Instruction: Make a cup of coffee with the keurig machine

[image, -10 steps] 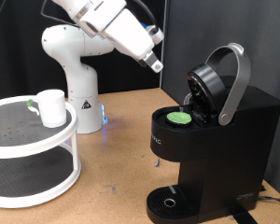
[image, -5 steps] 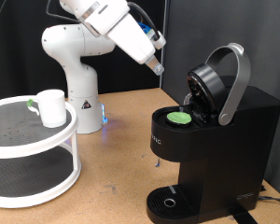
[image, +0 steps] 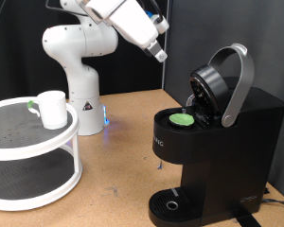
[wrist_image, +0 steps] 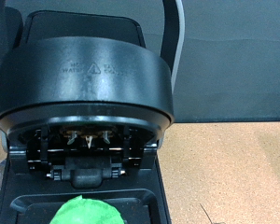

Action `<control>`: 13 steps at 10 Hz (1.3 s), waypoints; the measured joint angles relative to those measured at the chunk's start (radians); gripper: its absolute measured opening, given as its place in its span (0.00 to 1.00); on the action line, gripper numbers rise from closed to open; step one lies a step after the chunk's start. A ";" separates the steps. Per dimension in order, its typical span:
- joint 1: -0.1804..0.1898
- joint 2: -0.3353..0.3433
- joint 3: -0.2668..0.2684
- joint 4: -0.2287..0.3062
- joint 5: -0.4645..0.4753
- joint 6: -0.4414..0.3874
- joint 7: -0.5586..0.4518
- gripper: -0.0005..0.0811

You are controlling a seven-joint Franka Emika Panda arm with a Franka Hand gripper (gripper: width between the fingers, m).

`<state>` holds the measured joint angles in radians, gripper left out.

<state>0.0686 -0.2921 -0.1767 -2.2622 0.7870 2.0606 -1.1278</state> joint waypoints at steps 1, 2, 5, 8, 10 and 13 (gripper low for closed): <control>0.000 -0.004 0.001 0.003 -0.013 -0.005 0.005 0.99; 0.000 -0.006 0.001 0.008 -0.026 -0.013 0.013 0.99; 0.000 -0.006 0.001 0.019 -0.039 -0.025 0.024 0.99; 0.000 -0.005 0.001 0.023 -0.039 -0.039 0.027 0.99; 0.002 -0.001 0.004 0.025 -0.014 -0.039 0.027 0.99; 0.024 0.011 0.035 0.064 0.019 -0.047 0.088 0.99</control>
<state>0.0925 -0.2813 -0.1413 -2.1983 0.8061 2.0139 -1.0393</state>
